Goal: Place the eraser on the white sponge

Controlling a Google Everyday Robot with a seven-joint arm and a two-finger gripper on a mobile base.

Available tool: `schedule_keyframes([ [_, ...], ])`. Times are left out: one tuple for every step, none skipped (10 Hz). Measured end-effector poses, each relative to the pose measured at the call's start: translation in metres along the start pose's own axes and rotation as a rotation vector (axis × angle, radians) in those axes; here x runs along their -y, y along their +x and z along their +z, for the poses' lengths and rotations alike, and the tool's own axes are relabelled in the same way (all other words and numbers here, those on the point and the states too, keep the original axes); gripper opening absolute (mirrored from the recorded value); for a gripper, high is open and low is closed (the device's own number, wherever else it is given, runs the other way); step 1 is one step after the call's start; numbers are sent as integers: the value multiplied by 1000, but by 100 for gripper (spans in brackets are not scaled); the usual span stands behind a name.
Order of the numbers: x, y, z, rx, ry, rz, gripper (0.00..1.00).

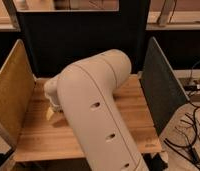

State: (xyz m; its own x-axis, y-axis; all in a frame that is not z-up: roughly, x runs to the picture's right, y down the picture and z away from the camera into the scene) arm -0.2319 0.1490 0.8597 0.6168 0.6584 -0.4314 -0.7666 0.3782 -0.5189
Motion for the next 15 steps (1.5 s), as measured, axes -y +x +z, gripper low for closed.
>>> schedule_keyframes([
  [4,-2,-1,1,16,6,80],
  [7,-4,1,-3,25,11,80],
  [10,-5,5,-12,38,21,80],
  [12,-6,9,-22,48,29,80],
  [12,-9,12,-29,55,33,80],
  [11,-13,14,-32,61,35,80],
  [10,-19,13,-30,68,38,80],
  [10,-26,11,-23,74,41,80],
  [11,-29,9,-18,81,44,80],
  [13,-33,8,-17,93,51,80],
  [17,-36,8,-18,103,64,80],
  [20,-37,8,-19,110,73,80],
  [25,-38,11,-27,124,88,80],
  [30,-38,14,-36,136,104,80],
  [33,-39,16,-39,142,115,80],
])
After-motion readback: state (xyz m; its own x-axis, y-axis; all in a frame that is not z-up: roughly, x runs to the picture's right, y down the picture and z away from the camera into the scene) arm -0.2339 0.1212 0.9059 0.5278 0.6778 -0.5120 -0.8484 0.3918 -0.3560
